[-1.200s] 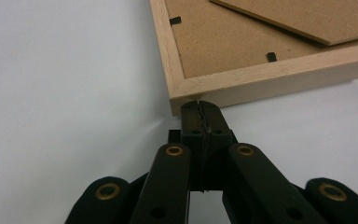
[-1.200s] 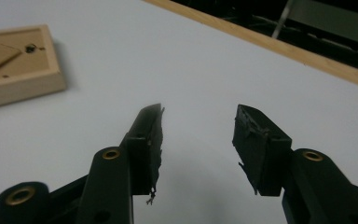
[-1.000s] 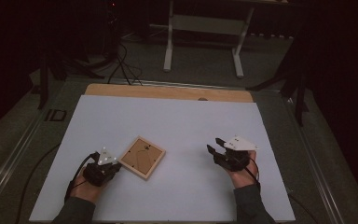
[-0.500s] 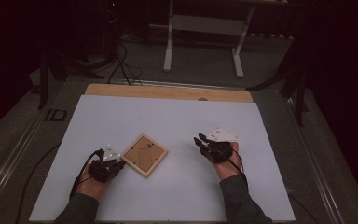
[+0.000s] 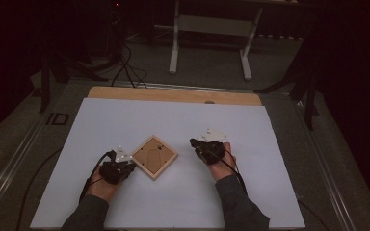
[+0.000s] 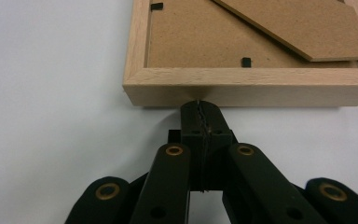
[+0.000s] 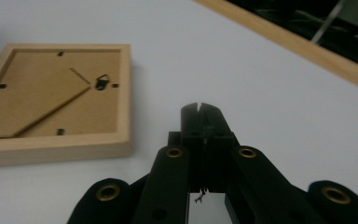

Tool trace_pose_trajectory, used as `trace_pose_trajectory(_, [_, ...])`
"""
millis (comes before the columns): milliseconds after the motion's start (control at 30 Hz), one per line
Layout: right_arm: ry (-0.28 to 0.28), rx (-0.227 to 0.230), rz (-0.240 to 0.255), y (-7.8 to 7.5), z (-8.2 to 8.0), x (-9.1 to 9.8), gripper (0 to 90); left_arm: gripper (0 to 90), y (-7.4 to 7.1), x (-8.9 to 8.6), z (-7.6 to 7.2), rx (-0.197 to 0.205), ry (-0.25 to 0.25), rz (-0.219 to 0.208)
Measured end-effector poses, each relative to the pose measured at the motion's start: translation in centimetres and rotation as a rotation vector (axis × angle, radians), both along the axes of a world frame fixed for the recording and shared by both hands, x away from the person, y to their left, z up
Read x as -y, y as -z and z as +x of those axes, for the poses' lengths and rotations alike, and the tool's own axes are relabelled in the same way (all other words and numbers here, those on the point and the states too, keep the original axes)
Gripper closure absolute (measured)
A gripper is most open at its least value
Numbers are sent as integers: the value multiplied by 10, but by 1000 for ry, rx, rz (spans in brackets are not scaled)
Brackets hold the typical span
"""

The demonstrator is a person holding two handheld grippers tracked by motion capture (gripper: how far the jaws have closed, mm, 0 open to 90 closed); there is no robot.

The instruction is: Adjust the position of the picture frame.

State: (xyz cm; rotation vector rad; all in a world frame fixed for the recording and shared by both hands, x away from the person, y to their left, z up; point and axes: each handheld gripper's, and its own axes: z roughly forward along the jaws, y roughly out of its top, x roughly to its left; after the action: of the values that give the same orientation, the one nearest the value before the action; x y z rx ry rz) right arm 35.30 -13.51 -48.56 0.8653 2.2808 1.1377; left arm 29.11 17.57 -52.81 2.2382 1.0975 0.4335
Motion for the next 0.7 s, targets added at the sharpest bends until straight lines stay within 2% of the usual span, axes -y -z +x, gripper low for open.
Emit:
trace_pose_trajectory(200, [-40, -51, -13, 11, 6, -20, 894, 896, 1, 5, 3, 5, 1, -8])
trace_pose_trajectory(367, [-24, -113, -11, 22, 16, -28, 897, 896, 0, 8, 5, 7, 5, -3])
trace_pose_trajectory(500, [-44, -142, -19, 27, 18, -36, 899, 897, 1, 14, 7, 10, 15, -2])
trace_pose_trajectory(533, [-39, -134, -28, 28, 18, -37, 899, 897, 0, 16, 7, 13, 16, 7])
trace_pose_trajectory(700, [-20, -149, -28, 27, 20, -34, 899, 897, 1, 24, 10, 15, 34, -2])
